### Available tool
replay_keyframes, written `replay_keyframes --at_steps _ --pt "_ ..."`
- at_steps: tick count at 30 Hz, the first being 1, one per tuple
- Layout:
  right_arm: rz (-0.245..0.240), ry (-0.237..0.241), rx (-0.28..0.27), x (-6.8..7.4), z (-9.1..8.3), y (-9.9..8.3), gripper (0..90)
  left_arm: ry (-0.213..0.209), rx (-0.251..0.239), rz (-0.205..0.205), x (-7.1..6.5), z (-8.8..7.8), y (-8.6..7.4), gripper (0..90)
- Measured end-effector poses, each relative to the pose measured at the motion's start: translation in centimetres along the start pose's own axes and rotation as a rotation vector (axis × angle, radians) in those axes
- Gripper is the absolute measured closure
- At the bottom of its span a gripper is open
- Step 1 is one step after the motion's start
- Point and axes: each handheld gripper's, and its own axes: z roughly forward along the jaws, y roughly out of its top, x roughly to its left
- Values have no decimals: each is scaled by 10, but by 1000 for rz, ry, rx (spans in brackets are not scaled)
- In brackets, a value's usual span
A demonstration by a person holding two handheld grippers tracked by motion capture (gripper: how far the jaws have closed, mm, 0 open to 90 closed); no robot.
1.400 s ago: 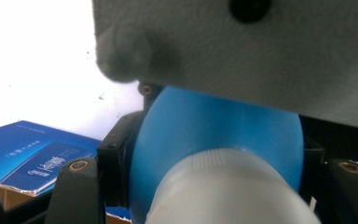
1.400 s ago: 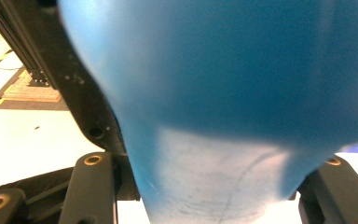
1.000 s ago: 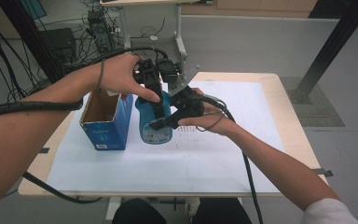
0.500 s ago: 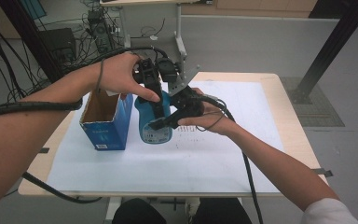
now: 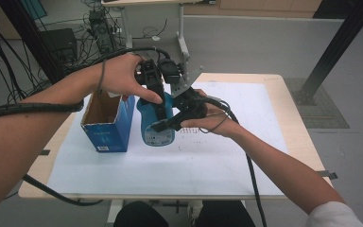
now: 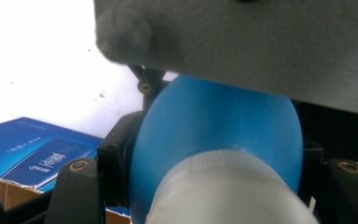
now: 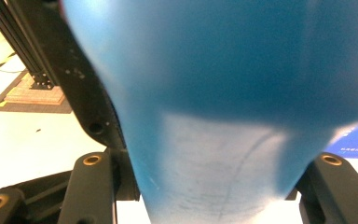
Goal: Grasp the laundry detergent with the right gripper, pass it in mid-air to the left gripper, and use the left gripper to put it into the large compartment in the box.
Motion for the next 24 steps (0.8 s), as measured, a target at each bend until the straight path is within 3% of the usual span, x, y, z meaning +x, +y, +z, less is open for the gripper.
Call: replay_keyframes --at_steps 13,24 --pt "-8 2 -3 -1 0 -1 424 -1 4 0 0 0 1 358" --pt "21 17 -16 -1 -2 -2 408 1 12 6 0 1 5 358"
